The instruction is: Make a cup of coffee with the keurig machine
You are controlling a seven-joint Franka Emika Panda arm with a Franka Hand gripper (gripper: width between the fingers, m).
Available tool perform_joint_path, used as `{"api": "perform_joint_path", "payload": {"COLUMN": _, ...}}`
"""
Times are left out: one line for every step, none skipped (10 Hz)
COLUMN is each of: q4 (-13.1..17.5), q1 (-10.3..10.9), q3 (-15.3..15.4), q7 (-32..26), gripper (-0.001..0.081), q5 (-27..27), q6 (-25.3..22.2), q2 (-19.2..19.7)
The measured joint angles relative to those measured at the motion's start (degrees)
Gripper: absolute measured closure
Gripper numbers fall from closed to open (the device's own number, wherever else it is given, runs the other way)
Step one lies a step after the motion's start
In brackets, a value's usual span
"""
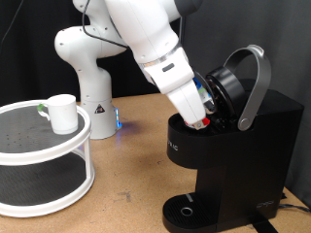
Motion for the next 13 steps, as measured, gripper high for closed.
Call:
{"api": "perform_joint_path", "payload": {"q4": 0.0, "q1": 0.0, "q3": 0.01, "q7": 0.0, "gripper": 0.0005, "q5": 0.05, "q6": 0.03, "q2": 0.03}}
{"api": "perform_joint_path", "payload": {"q4": 0.01, "q1": 0.0, "q3": 0.02, "q7": 0.0, "gripper": 0.0005, "q5": 0.29, "q6": 0.03, "q2": 0.04}}
{"api": "perform_joint_path", "payload": {"q4": 0.07, "q1": 0.0, "q3": 0.02, "q7": -0.16, "gripper": 0.0, "q5": 1.04, "q6": 0.03, "q2": 0.02}}
{"api": "perform_joint_path", "payload": {"q4": 0.17, "q1": 0.0, "q3": 0.0, "q7": -1.45, "gripper": 0.0, "q5": 2.95, "q6": -0.06, "q2": -0.14}}
{"api": "perform_joint_path", "payload": {"q4": 0.25, "q1": -0.04, "q3": -0.2, "q7": -2.87, "gripper": 0.0, "q5": 4.78, "q6": -0.48, "q2": -0.54}}
{"api": "perform_joint_path", "payload": {"q4": 0.28, "q1": -0.19, "q3": -0.52, "q7": -3.95, "gripper": 0.0, "q5": 6.22, "q6": -0.92, "q2": -1.23}}
{"api": "perform_joint_path", "payload": {"q4": 0.28, "q1": -0.52, "q3": -0.81, "q7": -4.22, "gripper": 0.0, "q5": 6.45, "q6": -1.53, "q2": -2.02}}
{"api": "perform_joint_path", "payload": {"q4": 0.1, "q1": -0.67, "q3": -1.1, "q7": -4.22, "gripper": 0.0, "q5": 6.44, "q6": -2.13, "q2": -2.8}}
{"api": "perform_joint_path", "payload": {"q4": 0.09, "q1": -0.67, "q3": -1.09, "q7": -4.22, "gripper": 0.0, "q5": 6.44, "q6": -2.12, "q2": -2.7}}
{"api": "perform_joint_path", "payload": {"q4": 0.08, "q1": -0.77, "q3": -1.26, "q7": -4.42, "gripper": 0.0, "q5": 6.64, "q6": -2.12, "q2": -2.71}}
{"api": "perform_joint_path", "payload": {"q4": 0.18, "q1": -1.06, "q3": -1.94, "q7": -4.83, "gripper": 0.0, "q5": 7.01, "q6": -3.16, "q2": -2.91}}
{"api": "perform_joint_path", "payload": {"q4": 0.35, "q1": -1.62, "q3": -2.83, "q7": -4.97, "gripper": 0.0, "q5": 7.72, "q6": -4.36, "q2": -3.51}}
{"api": "perform_joint_path", "payload": {"q4": 0.63, "q1": -2.1, "q3": -3.7, "q7": -4.97, "gripper": 0.0, "q5": 9.0, "q6": -5.41, "q2": -4.5}}
